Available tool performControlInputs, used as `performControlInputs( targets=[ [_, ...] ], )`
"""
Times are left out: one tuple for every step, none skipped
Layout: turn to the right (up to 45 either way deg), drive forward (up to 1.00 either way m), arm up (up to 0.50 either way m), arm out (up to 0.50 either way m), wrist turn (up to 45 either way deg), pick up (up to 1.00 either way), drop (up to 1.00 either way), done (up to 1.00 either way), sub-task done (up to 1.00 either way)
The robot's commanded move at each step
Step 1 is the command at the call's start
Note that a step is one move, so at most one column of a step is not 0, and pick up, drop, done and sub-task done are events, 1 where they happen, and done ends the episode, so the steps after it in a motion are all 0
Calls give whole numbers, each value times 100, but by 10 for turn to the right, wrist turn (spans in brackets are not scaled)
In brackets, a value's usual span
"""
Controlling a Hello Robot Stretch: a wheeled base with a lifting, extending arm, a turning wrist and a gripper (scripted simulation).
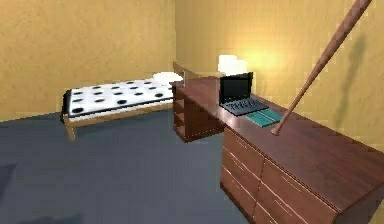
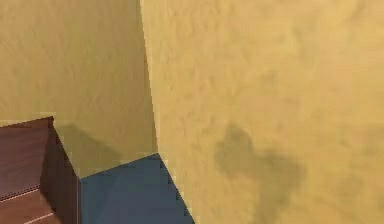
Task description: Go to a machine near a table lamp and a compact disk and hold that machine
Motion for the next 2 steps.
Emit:
performControlInputs(
  targets=[
    [0,100,0,0,0,0,0,0,0],
    [-30,0,0,0,0,0,0,0,0]
  ],
)
